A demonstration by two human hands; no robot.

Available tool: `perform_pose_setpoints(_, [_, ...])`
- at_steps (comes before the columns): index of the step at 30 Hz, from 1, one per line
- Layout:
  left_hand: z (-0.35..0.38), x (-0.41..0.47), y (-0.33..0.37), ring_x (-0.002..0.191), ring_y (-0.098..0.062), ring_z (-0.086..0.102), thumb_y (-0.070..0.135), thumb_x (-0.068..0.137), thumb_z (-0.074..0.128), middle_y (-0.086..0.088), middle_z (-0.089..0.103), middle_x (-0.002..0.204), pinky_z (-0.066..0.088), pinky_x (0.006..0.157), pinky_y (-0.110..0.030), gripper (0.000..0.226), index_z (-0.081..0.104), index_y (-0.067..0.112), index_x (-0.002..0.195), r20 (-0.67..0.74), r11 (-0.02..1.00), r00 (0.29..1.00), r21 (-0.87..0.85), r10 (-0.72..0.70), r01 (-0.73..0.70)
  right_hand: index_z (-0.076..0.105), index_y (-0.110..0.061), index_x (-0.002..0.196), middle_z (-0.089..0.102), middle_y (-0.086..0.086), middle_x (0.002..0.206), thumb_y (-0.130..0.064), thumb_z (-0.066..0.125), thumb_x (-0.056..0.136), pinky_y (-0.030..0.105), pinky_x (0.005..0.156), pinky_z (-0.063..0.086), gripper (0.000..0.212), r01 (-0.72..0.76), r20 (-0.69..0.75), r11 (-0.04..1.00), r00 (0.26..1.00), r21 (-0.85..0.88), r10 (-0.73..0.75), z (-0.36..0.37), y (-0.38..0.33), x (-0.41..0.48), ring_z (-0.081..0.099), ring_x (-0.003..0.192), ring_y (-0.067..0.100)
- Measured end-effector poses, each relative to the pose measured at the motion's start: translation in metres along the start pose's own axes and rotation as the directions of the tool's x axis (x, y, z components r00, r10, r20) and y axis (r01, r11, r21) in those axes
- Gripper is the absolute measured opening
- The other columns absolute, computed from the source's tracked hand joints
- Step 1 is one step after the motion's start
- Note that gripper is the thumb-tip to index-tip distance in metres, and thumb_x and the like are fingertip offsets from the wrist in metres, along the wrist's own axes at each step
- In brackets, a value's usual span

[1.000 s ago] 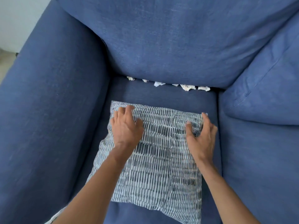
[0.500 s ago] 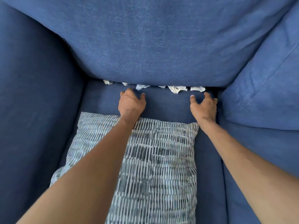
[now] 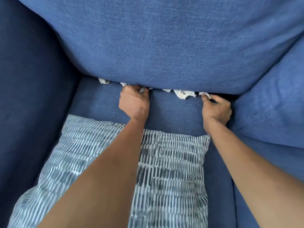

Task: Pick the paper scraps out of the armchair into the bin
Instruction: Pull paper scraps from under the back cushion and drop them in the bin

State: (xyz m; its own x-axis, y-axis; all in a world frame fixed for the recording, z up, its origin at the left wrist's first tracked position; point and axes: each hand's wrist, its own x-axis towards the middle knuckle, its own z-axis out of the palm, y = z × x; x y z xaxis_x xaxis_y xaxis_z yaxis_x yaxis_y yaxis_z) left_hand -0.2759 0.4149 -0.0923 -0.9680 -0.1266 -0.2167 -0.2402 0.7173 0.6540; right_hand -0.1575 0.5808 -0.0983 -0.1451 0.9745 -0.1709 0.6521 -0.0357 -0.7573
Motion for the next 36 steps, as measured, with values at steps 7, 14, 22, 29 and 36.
perform_pose_setpoints(7, [-0.028,-0.005,0.000,0.093,-0.028,0.069,0.039,0.082,0.073,-0.002,0.075,0.089,0.048,0.077,-0.029,0.021,0.072,0.017,0.083,0.119,0.997,0.993,-0.075,0.002,0.007,0.069,-0.020,0.079,0.070,0.002,0.060,-0.041,0.067,0.077,0.041,0.077,0.060,0.021,0.112,0.092,0.989,0.990,-0.095,-0.103,-0.021,0.000,-0.002,0.071,0.070,0.031])
perform_pose_setpoints(14, [-0.081,-0.016,0.002,0.094,-0.030,0.068,0.040,0.087,0.069,-0.004,0.073,0.097,0.041,0.073,-0.029,0.023,0.071,0.020,0.097,0.188,0.995,0.978,0.038,0.085,-0.094,0.072,-0.026,0.104,0.074,0.005,0.091,-0.024,0.057,0.094,0.040,0.082,0.057,0.018,0.388,0.259,0.863,0.913,-0.322,-0.314,-0.056,-0.046,-0.046,0.065,0.092,0.031])
perform_pose_setpoints(22, [-0.164,-0.030,-0.026,0.091,-0.028,0.066,0.040,0.088,0.066,-0.002,0.071,0.094,0.039,0.070,-0.028,0.023,0.066,0.019,0.098,0.136,0.987,0.982,0.077,0.129,-0.141,0.074,-0.027,0.096,0.075,-0.001,0.094,-0.016,0.056,0.091,0.035,0.073,0.055,0.022,0.557,0.404,0.797,0.801,-0.233,-0.442,-0.045,-0.089,-0.106,0.065,0.087,0.028])
perform_pose_setpoints(29, [-0.241,-0.065,-0.085,0.080,-0.019,0.067,0.039,0.088,0.065,0.006,0.072,0.091,0.049,0.066,-0.029,0.020,0.067,0.021,0.097,-0.087,0.999,0.996,0.021,0.033,-0.031,0.074,-0.022,0.093,0.074,-0.001,0.081,-0.032,0.060,0.092,0.034,0.070,0.054,0.017,0.707,0.537,0.707,0.606,-0.027,-0.586,-0.030,-0.105,-0.190,0.065,0.075,0.024])
perform_pose_setpoints(36, [-0.286,-0.167,-0.133,0.075,-0.017,0.063,0.040,0.089,0.062,0.009,0.069,0.082,0.051,0.066,-0.032,0.019,0.064,0.021,0.092,-0.236,0.996,0.969,-0.071,-0.068,0.053,0.066,-0.020,0.110,0.064,0.001,0.077,-0.015,0.059,0.088,0.037,0.081,0.047,0.023,0.841,0.647,0.532,0.353,0.097,-0.676,-0.057,-0.098,-0.272,0.061,0.086,0.034])
